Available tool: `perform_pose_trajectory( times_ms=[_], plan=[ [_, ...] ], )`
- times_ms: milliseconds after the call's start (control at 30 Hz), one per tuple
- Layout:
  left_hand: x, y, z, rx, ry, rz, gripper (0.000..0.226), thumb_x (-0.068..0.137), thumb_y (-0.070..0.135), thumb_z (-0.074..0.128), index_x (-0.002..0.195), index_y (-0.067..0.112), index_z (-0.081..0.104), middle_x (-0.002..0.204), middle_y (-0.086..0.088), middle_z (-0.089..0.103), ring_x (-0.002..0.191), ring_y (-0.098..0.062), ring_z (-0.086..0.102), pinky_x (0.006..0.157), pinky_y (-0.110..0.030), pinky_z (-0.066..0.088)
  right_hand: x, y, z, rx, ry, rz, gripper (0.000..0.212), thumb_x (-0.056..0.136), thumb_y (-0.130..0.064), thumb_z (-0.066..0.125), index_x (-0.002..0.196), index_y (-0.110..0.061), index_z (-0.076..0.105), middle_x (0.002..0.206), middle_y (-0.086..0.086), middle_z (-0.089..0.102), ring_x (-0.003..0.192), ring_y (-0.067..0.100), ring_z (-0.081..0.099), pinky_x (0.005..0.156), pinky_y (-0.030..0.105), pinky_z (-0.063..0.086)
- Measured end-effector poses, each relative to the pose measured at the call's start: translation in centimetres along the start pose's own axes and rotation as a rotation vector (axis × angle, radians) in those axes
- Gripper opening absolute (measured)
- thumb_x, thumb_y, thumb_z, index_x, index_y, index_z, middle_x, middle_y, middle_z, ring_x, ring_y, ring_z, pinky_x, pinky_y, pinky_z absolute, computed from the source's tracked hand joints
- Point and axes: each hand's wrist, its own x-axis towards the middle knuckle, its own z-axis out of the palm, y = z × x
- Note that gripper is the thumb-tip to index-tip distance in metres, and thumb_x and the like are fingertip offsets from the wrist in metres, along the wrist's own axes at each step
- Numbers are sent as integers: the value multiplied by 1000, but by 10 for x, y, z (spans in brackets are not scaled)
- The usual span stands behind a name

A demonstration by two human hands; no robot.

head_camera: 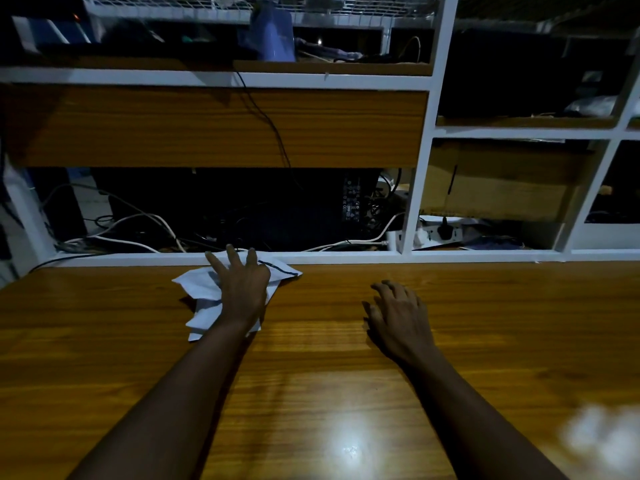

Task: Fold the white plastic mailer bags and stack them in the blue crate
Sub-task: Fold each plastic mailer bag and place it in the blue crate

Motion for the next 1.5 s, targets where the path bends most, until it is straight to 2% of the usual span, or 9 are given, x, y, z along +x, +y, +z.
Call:
perform_pose_trajectory(
  times_ms=[100,300,500,667,833,967,1100,1300,1500],
  plan=[
    [-1,5,-9,-59,114,46,23,68,6,80,88,14,74,136,-18,58,133,-54,37,106,-78,7,-1,1,-3,9,4,3,44,101,-44,43,141,-26,46,148,3,43,132,24,39,106,44,32],
    [-13,72,-52,-201,68,147,17,81,12,67,83,29,67,150,0,47,146,-38,24,112,-63,-12,-12,16,-24,14,91,-37,48,95,-44,41,136,-20,49,144,9,47,128,29,44,98,46,37],
    [-29,179,-68,-585,-101,308,19,102,34,46,107,31,64,158,7,32,150,-29,16,115,-59,9,-33,76,-63,-147,41,7,53,78,-38,69,122,-11,62,134,17,56,116,39,56,87,50,49],
    [-39,244,-68,-734,-242,414,17,103,35,48,109,34,63,158,10,31,149,-26,17,114,-64,12,-46,111,-75,-108,24,104,60,93,-51,25,131,-18,57,141,13,52,122,33,51,99,45,42],
    [-37,254,-64,-854,-254,524,24,100,35,53,122,30,57,158,7,32,147,-17,21,118,-53,16,-45,120,-66,-232,-150,117,63,93,-47,26,144,-13,44,152,17,40,136,36,38,109,49,36],
    [-27,234,-46,-636,-339,602,65,96,60,44,153,42,18,166,4,5,152,-25,3,119,-54,7,-41,127,-59,-186,-246,143,72,95,-56,8,155,-18,24,160,19,23,144,39,26,113,54,28],
    [-7,207,-26,-473,-546,643,65,86,78,12,143,63,-13,162,10,-21,150,-27,-15,117,-62,-2,-29,137,-60,-205,-449,179,66,100,-63,18,158,-37,-2,167,6,-3,153,29,-4,121,54,2],
    [2,195,-23,-525,-560,688,51,100,62,13,146,61,-10,163,13,-18,151,-19,-15,118,-57,-6,-16,152,-67,-208,-555,152,70,95,-72,22,154,-47,-6,166,-5,-8,152,21,-10,121,49,-4],
    [0,197,-24,-507,-419,623,57,103,54,29,153,49,2,166,6,3,152,-23,4,118,-59,3,-17,155,-64,-200,-440,162,69,96,-69,28,157,-41,9,167,-1,6,153,27,2,120,54,3]
  ],
)
